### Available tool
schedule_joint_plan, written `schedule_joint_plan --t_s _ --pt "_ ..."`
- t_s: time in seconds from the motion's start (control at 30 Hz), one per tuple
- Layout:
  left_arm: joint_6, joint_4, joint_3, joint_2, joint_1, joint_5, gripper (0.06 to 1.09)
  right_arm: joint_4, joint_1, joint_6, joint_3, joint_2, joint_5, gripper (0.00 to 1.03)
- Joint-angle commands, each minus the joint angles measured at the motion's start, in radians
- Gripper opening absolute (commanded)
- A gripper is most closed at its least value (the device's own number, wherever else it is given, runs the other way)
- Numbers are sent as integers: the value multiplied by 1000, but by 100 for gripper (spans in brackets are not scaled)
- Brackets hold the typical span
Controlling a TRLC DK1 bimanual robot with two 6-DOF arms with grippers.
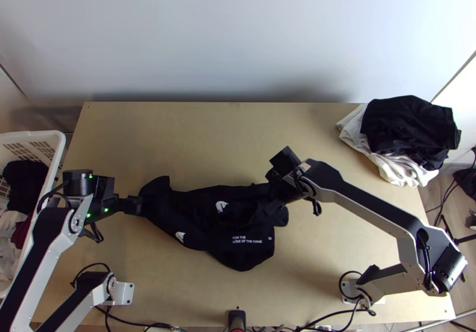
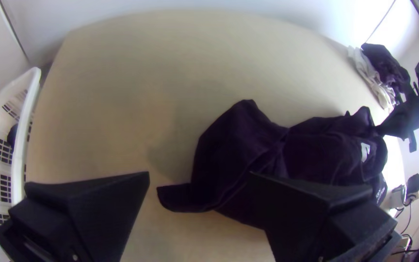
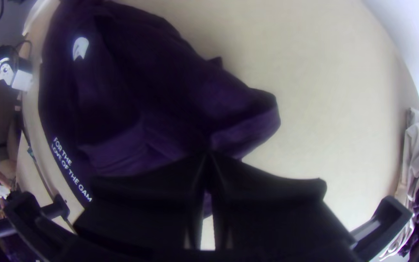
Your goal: Fold the t-shirt
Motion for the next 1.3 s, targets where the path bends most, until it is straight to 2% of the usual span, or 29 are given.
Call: schedule_joint_plan --t_s 0.0,0.1,0.17,0.3,0.33,0.63,0.77,1.03,1.27 --pt "-20 17 41 76 -20 31 104 4 -12 -3 36 4 6 3" --pt "-21 14 52 112 -53 44 103 -1 -25 -6 53 2 12 3" --pt "-21 1 53 129 -73 54 99 -5 -33 -6 62 2 15 3" --pt "-17 -27 43 158 -113 57 98 -5 -38 -4 63 2 23 3" --pt "-12 -26 34 168 -121 57 95 -7 -38 -3 63 2 23 3" --pt "2 47 34 201 -135 57 42 -27 -58 -6 74 -11 44 3" --pt "14 74 41 198 -135 54 11 -36 -70 -10 76 -28 53 3" --pt "6 70 210 135 -115 54 9 -99 -108 -49 159 -83 115 3" --pt "-15 65 550 155 -116 41 9 -197 -141 -70 455 -93 172 3"
